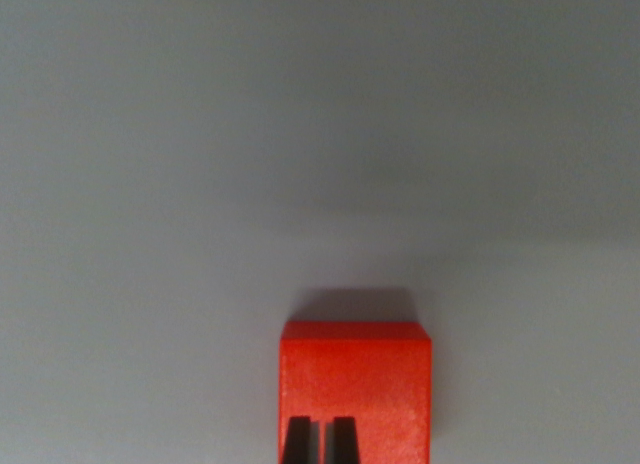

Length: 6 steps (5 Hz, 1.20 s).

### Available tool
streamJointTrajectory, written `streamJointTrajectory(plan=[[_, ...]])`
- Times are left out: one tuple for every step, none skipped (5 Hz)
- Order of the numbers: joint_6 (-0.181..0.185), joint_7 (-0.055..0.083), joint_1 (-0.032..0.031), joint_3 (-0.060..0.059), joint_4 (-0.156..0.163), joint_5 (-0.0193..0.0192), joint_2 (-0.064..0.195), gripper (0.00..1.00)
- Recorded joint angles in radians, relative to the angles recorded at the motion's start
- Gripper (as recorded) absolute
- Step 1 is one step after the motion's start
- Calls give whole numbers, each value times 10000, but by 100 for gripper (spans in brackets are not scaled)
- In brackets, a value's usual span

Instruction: Reach red block

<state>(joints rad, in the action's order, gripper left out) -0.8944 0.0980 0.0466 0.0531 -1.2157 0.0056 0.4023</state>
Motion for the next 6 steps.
streamJointTrajectory(plan=[[0,0,0,0,0,0,0,0],[258,29,31,26,126,10,136,0],[258,29,31,26,126,10,136,0],[474,53,57,48,232,19,249,0],[474,53,57,48,232,19,249,0],[627,70,76,64,307,25,329,0]])
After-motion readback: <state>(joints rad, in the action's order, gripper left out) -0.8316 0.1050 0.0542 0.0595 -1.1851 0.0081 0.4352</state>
